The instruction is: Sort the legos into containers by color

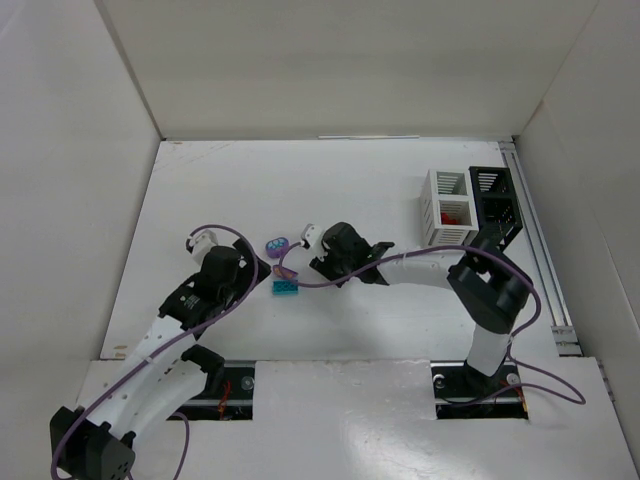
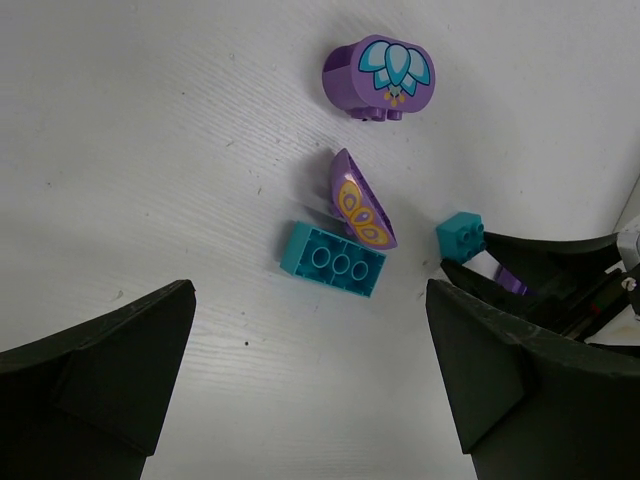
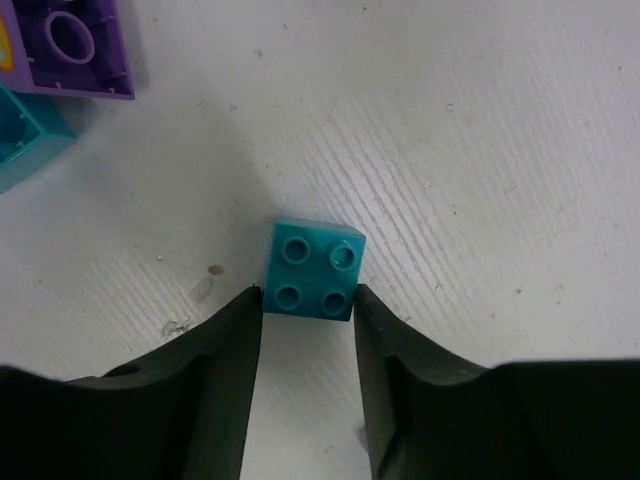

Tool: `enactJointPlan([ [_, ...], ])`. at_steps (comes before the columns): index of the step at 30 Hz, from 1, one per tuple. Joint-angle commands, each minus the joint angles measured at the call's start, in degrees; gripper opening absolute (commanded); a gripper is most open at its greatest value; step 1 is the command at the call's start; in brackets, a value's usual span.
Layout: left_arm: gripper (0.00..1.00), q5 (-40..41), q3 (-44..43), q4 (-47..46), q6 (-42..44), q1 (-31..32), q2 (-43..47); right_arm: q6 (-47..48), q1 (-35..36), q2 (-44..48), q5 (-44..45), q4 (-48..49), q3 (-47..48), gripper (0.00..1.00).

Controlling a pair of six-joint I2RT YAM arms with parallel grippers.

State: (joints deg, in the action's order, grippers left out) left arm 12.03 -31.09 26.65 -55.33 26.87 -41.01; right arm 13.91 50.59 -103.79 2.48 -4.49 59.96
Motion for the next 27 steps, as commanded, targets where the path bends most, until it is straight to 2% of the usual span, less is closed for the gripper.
enactJointPlan([
  [1,0.99,1.5,-1.4,1.3,-0.9,-0.3,1.3,-2.5,-0.1,-0.9,4.0,2.5,1.6,0.46],
  [4,0.99,1.5,-1.4,1.3,-0.9,-0.3,1.3,-3.0,-0.1,0.5,4.6,2.5,1.1,0.34],
  [5,0.99,1.5,-1.4,1.3,-0.9,-0.3,1.3,-3.0,-0.1,1.2,4.6,3.0,1.1,0.33],
  [10,0.99,1.5,-0.9,0.7,-0.9,-0.3,1.3,-1.7,-0.6,8.1,5.1,3.8,0.5,0.32],
  [15,0.99,2.0,-2.0,0.7,-0.3,-0.3,1.3,-0.5,-5.6,16.8,0.8,3.8,-1.5,0.30],
  [21,0.99,2.6,-2.6,-0.5,0.9,-0.3,0.8,1.9,-21.6,29.5,1.8,1.8,-5.1,0.29],
  [24,0.99,2.6,-3.3,-1.8,2.1,-0.3,0.1,3.8,-32.5,31.8,2.6,-2.4,-2.4,0.31],
  [27,0.99,3.7,-3.9,-1.8,2.1,-0.3,-1.6,5.6,-42.3,29.8,3.9,-6.7,2.5,0.31],
])
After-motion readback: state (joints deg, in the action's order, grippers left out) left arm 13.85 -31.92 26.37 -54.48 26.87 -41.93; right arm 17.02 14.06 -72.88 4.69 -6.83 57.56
